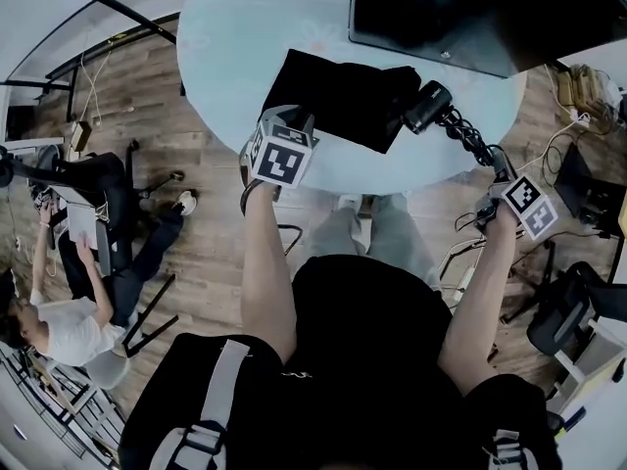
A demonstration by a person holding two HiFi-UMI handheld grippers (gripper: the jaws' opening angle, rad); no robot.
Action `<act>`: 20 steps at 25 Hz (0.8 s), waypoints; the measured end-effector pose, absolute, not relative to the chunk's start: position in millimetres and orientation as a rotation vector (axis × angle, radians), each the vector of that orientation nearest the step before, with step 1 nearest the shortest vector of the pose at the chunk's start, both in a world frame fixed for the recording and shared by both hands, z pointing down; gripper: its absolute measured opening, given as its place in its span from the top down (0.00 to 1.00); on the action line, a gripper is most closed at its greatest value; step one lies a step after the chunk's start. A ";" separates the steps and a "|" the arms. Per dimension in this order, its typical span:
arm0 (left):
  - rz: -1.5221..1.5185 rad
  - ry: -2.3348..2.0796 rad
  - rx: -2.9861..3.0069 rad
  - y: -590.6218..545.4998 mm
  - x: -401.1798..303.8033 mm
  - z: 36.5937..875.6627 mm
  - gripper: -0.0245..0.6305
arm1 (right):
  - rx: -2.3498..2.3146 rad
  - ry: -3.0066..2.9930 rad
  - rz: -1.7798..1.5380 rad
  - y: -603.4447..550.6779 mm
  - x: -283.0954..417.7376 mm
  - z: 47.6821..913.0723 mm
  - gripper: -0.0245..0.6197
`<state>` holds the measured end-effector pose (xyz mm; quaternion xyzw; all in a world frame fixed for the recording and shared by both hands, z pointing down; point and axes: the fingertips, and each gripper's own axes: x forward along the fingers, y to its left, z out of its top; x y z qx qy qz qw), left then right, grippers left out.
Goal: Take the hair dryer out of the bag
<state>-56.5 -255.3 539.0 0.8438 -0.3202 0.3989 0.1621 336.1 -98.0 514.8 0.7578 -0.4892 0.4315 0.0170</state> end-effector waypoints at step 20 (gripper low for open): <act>1.024 -0.645 2.607 -207.2 85.2 541.7 0.95 | 2.151 -1.593 1.862 -19.0 217.1 572.5 0.90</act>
